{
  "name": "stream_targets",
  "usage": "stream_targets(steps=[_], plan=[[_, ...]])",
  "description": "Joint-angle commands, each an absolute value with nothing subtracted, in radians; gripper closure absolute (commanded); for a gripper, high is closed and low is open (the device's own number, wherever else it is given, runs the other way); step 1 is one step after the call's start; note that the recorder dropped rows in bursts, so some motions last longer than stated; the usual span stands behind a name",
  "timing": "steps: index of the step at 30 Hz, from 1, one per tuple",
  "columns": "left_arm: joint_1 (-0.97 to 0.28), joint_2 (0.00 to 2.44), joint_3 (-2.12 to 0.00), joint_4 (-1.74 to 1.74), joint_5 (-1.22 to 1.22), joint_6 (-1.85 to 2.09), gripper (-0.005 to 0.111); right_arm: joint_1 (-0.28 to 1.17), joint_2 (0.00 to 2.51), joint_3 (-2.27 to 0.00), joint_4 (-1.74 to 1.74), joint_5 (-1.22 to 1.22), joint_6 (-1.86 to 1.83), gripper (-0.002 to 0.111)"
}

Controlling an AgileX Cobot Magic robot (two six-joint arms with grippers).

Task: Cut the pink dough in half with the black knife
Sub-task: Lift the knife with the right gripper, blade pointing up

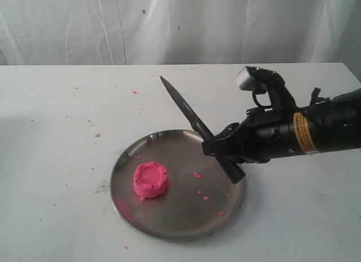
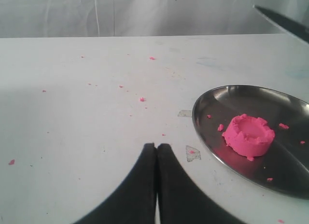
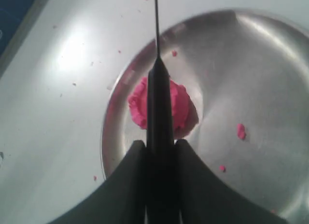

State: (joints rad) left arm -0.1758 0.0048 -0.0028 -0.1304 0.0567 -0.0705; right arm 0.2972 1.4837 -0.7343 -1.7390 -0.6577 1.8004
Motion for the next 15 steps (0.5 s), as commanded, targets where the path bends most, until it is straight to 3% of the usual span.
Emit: stream_targets(steps=[1, 15], plan=[[-0.183, 0.000, 0.000, -0.132, 0.055, -0.071, 0.107, 0.323, 1.354, -0.701, -1.744, -0.644, 1.620, 0.099], [-0.183, 0.000, 0.000, -0.132, 0.055, -0.071, 0.107, 0.411, 1.119, -0.579, -1.744, -0.544, 1.507, 0.099]])
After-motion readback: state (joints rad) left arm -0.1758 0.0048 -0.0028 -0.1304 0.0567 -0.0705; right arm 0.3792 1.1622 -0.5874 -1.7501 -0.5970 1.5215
